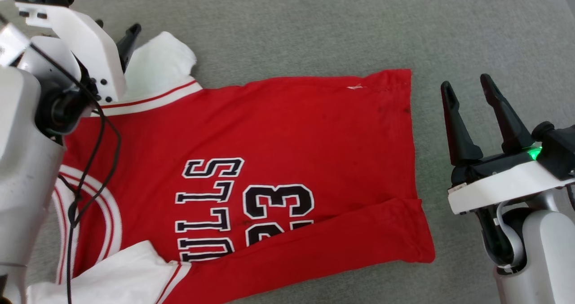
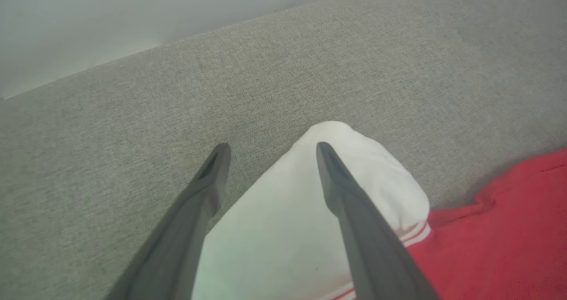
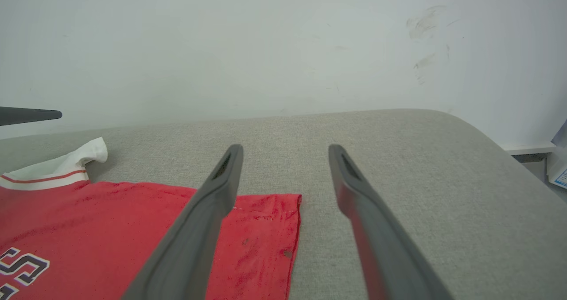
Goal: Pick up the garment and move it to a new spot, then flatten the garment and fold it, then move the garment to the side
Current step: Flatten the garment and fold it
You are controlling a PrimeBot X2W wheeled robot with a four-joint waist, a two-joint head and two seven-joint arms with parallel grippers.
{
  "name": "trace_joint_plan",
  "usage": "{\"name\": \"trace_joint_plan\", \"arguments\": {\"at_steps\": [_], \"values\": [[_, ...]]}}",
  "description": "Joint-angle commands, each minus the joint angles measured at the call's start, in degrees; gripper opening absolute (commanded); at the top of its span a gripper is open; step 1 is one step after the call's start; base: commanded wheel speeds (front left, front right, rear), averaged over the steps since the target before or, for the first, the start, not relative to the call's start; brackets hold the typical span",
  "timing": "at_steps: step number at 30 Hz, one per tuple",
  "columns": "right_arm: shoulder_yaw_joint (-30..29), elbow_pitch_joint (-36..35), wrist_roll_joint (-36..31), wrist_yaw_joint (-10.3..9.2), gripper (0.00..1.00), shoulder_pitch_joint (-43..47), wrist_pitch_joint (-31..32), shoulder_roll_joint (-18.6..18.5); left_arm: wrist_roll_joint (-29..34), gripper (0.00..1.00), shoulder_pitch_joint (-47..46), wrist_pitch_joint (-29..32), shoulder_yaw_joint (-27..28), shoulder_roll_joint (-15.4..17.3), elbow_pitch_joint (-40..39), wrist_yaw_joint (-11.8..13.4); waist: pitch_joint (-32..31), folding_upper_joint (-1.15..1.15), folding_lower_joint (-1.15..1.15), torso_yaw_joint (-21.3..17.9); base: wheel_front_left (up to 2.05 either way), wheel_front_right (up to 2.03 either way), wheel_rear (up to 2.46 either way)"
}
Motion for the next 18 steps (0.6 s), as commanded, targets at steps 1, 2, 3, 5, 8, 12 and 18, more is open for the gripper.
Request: {"name": "trace_joint_plan", "arguments": {"at_steps": [1, 2, 3, 5, 8, 12, 18], "values": [[0.2, 0.6, 0.5, 0.0, 1.0, -0.9, -0.5, 0.6, -0.4, 1.0, -1.9, 4.1, -1.0, 0.9, 1.5, -0.7, 2.0, 0.0, -0.01, -2.2, 0.0, 0.0, 0.0], [0.3, 0.8, 0.7, 0.0, 1.0, -1.1, -0.7, 0.7, -0.8, 1.0, -3.0, 6.8, -1.5, 1.4, 2.2, -1.2, 2.3, 0.0, -0.01, -2.6, 0.0, 0.0, 0.0], [0.4, 1.3, 0.9, 0.0, 1.0, -1.1, -1.0, 0.9, -1.1, 1.0, -3.7, 9.4, -2.1, 1.6, 2.9, -1.6, 2.5, 0.0, -0.01, -3.0, 0.0, 0.0, 0.0], [0.5, 2.1, 1.1, 0.0, 1.0, -1.1, -1.4, 1.1, -1.9, 1.0, -4.9, 14.4, -2.9, 2.3, 4.2, -2.1, 2.9, 0.0, -0.01, -3.8, 0.0, 0.0, 0.0], [0.7, 3.1, 1.5, 0.0, 1.0, -1.1, -2.1, 1.6, -2.7, 1.0, -5.9, 20.9, -4.4, 3.2, 5.4, -2.4, 3.3, 0.0, -0.01, -4.7, 0.0, 0.0, 0.0], [0.5, 4.3, 2.1, 0.0, 1.0, -1.2, -2.8, 1.9, -3.2, 1.0, -4.5, 28.9, -6.6, 3.7, 7.7, -1.5, 3.7, 0.0, -0.01, -5.4, 0.0, 0.0, 0.0], [0.7, 5.4, 3.1, 0.0, 1.0, -1.8, -2.5, 2.0, -3.6, 0.27, -2.0, 32.6, -8.1, 3.1, 8.6, -0.3, 3.9, 0.0, -0.01, -5.9, 0.0, 0.0, 0.0]]}}
